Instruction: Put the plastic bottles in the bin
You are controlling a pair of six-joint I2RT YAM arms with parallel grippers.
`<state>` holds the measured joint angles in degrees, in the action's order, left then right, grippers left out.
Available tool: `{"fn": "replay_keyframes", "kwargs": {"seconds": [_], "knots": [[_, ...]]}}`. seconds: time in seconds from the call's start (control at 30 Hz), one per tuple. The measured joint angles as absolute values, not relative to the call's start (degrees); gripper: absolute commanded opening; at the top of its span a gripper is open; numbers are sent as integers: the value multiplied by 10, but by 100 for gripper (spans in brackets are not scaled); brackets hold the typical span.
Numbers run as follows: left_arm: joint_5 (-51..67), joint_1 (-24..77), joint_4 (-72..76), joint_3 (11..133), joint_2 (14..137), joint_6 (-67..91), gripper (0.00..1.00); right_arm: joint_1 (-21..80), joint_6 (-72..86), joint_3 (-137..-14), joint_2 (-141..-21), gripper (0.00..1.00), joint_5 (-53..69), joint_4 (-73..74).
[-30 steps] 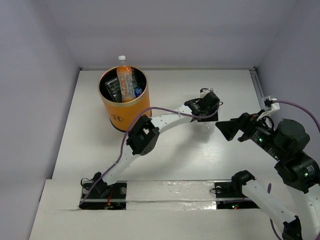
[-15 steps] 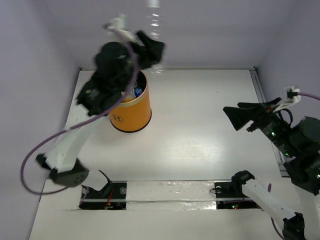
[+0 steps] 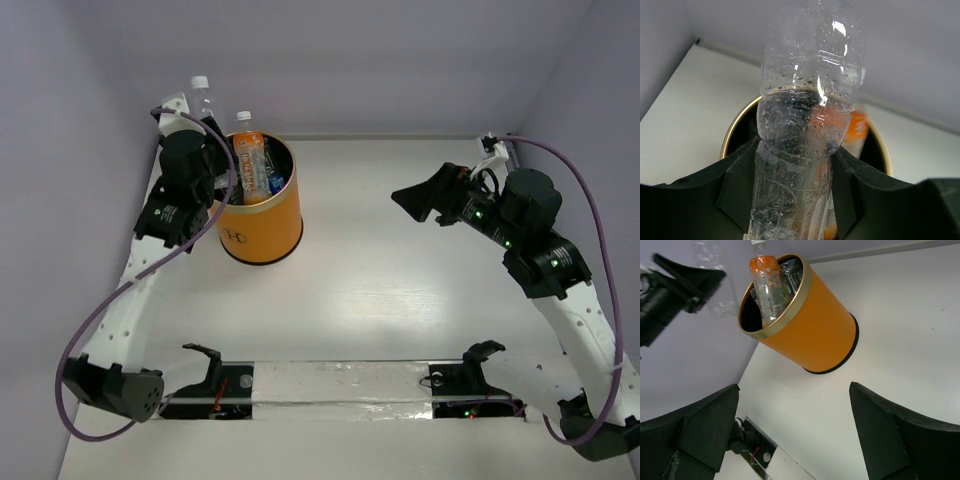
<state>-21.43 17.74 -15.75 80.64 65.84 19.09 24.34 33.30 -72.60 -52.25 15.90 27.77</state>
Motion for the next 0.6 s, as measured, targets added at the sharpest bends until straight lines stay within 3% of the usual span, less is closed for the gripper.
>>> {"fn": "replay_keyframes", "kwargs": {"seconds": [0.43, 0.53, 0.6], "knots": [[-212, 146, 79, 581, 677, 164, 38, 275, 349, -725, -536, 96, 156, 240], [-211, 148, 133, 536, 665, 160, 46, 279, 352, -712, -529, 96, 151, 230], [-209, 147, 152, 517, 649, 164, 64, 280, 354, -703, -526, 96, 149, 222]]}}
